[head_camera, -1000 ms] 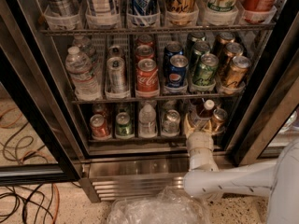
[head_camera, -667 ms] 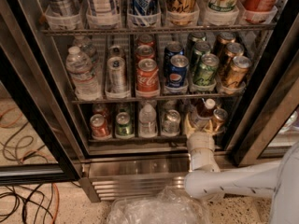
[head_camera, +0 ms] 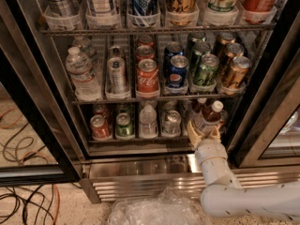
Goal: Pick blue plastic bottle from bottom shelf of fridge
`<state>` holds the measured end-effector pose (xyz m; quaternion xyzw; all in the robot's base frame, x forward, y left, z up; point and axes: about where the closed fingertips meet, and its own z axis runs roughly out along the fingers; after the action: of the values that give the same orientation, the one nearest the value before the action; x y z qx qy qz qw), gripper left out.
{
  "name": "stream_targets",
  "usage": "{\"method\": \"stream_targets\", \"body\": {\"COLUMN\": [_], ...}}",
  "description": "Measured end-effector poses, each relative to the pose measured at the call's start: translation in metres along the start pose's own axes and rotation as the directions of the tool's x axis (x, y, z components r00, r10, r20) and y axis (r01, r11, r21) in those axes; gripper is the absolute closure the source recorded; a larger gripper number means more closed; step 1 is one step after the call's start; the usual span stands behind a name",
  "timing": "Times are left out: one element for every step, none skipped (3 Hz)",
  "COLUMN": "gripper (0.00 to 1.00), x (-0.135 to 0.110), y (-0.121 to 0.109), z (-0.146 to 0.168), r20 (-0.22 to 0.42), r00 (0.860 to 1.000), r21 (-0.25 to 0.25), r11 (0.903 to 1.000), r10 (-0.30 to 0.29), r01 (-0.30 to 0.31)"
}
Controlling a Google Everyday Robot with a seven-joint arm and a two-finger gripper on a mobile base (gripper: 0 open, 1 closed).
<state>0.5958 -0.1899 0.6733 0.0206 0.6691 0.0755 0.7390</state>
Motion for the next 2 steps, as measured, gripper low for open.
{"method": "stream_targets", "body": {"gripper": [1.00,1.00], "x": [0.003,0.023], "y": [0.016,0.027], "z": [-0.030,-0.059], "r20": [-0.079,-0.174], "r00": [0.996,0.980], "r21": [-0.098,-0.194], "r11": [0.9934,0.9717], "r10": [0.051,0.101], "r01": [-0.059,-0.135]}}
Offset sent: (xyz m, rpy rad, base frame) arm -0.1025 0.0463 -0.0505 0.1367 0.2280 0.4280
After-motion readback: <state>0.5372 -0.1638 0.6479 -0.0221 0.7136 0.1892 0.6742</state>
